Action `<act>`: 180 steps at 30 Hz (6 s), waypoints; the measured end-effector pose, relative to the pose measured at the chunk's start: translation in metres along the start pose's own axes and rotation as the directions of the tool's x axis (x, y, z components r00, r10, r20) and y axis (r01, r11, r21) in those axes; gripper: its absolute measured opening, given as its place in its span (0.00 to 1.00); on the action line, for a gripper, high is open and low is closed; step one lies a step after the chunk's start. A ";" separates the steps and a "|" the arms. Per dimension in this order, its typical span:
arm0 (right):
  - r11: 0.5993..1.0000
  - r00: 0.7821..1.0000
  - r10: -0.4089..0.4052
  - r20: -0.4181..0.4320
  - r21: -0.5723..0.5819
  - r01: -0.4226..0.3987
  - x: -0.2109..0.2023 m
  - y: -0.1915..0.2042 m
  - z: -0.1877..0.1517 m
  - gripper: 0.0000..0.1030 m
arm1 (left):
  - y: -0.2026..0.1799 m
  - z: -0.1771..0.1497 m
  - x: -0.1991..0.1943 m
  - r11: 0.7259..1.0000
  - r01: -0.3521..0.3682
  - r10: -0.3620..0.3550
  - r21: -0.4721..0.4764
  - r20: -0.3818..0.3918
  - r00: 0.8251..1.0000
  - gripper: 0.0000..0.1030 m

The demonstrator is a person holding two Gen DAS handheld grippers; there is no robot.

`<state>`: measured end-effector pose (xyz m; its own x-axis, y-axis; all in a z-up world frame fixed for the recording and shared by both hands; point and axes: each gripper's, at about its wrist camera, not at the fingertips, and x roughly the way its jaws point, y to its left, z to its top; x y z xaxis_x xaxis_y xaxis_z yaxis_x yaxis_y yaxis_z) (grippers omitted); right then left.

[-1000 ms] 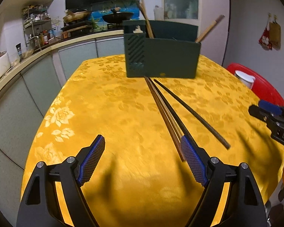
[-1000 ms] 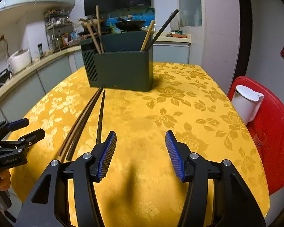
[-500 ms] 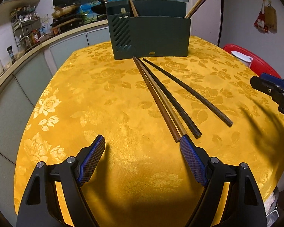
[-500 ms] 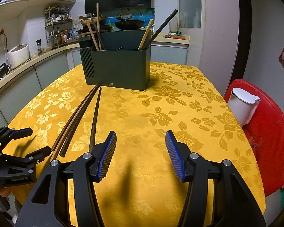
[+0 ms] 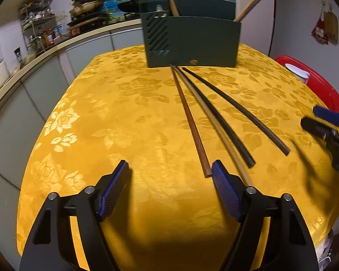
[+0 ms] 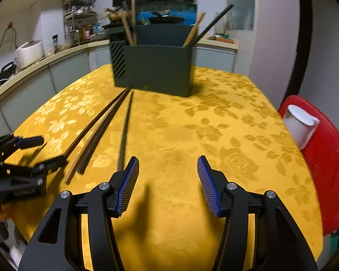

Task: Organize utensils
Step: 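Withdraw both tools from the holder toward the remaining chopsticks, then close the left tool on a brown chopstick while the right tool grasps a dark chopstick, then lift both held chopsticks upright and carry them over the dark green holder, then lower the chopsticks into the holder and open both tools, then withdraw both tools from the holder toward the last two chopsticks on the cloth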

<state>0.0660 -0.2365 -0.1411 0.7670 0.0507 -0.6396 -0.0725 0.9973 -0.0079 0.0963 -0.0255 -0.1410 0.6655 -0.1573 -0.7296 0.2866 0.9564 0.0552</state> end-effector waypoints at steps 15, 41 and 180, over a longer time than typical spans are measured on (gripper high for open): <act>0.997 0.997 0.057 -0.055 -0.048 -0.060 0.022 0.029 -0.009 0.44 | 0.003 -0.004 -0.003 0.997 0.073 -0.073 -0.024 0.024 0.997 0.51; 0.996 0.997 0.080 -0.018 -0.049 -0.081 0.016 0.036 -0.015 0.09 | -0.009 -0.002 -0.001 0.996 0.089 -0.089 0.003 0.052 0.995 0.07; 0.993 0.989 0.042 0.142 0.105 -0.057 -0.005 -0.073 0.285 0.44 | 0.009 0.298 -0.054 0.995 0.099 -0.098 0.017 0.378 0.921 0.65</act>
<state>0.2495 -0.2945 0.0815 0.8460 0.0995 -0.5239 -0.0488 0.9928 0.1097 0.2677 -0.0820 0.1019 0.8451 -0.3312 -0.4198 0.3623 0.9320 -0.0058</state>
